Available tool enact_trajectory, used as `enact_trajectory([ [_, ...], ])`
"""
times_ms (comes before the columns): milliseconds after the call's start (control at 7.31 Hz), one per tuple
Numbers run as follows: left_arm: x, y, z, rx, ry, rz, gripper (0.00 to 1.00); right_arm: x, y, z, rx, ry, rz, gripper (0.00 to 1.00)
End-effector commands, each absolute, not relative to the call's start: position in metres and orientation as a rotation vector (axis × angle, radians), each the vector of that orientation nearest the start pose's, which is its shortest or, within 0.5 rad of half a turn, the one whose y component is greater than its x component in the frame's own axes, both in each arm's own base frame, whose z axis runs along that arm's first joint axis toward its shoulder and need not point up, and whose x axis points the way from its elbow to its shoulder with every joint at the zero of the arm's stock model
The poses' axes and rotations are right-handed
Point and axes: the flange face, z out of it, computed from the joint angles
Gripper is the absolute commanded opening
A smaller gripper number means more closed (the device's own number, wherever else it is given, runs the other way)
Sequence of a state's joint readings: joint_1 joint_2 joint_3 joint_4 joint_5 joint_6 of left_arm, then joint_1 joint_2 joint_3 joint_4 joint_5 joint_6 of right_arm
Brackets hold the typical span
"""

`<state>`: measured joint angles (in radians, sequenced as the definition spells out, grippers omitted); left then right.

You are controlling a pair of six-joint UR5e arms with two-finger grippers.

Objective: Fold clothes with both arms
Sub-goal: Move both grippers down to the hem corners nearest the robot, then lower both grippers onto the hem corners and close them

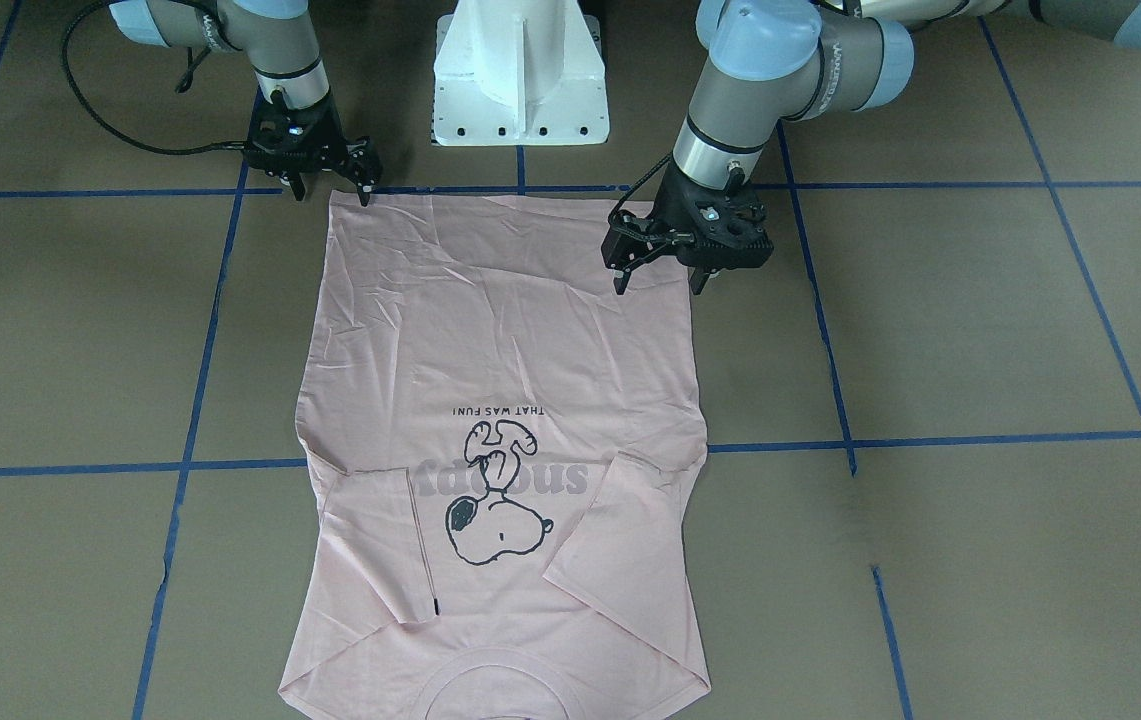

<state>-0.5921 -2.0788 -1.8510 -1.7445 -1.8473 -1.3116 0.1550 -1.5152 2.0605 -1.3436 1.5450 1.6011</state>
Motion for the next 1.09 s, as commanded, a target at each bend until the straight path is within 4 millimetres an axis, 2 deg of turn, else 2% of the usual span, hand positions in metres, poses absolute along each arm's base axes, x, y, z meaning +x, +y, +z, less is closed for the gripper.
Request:
enact_trajectory([
  [0, 0.454, -0.4331, 0.2262, 0.164, 0.98, -0.171, 1.0, -0.4727, -0.2111, 0.3855, 0.063, -0.77, 0.184, 0.89],
  [411, 0.4543, -0.4333, 0.2224, 0.166, 0.986, -0.17, 1.0, -0.4731, -0.2097, 0.3848, 0.043, -0.773, 0.177, 0.64],
  [547, 0.4543, -0.4333, 0.2224, 0.166, 0.986, -0.17, 1.0, -0.4712, -0.2116, 0.3841, 0.044, -0.775, 0.179, 0.43],
  [684, 0.4548, -0.4336, 0.2221, 0.166, 0.986, -0.17, 1.0, -0.4703, -0.2132, 0.3841, 0.043, -0.775, 0.175, 0.17],
  [821, 0.4547, -0.4336, 0.2228, 0.166, 0.986, -0.17, 1.0, -0.4694, -0.2139, 0.3848, 0.038, -0.773, 0.176, 0.0],
  [958, 0.4551, -0.4338, 0.2234, 0.167, 0.984, -0.169, 1.0, -0.4694, -0.2143, 0.3834, 0.041, -0.776, 0.178, 0.0],
])
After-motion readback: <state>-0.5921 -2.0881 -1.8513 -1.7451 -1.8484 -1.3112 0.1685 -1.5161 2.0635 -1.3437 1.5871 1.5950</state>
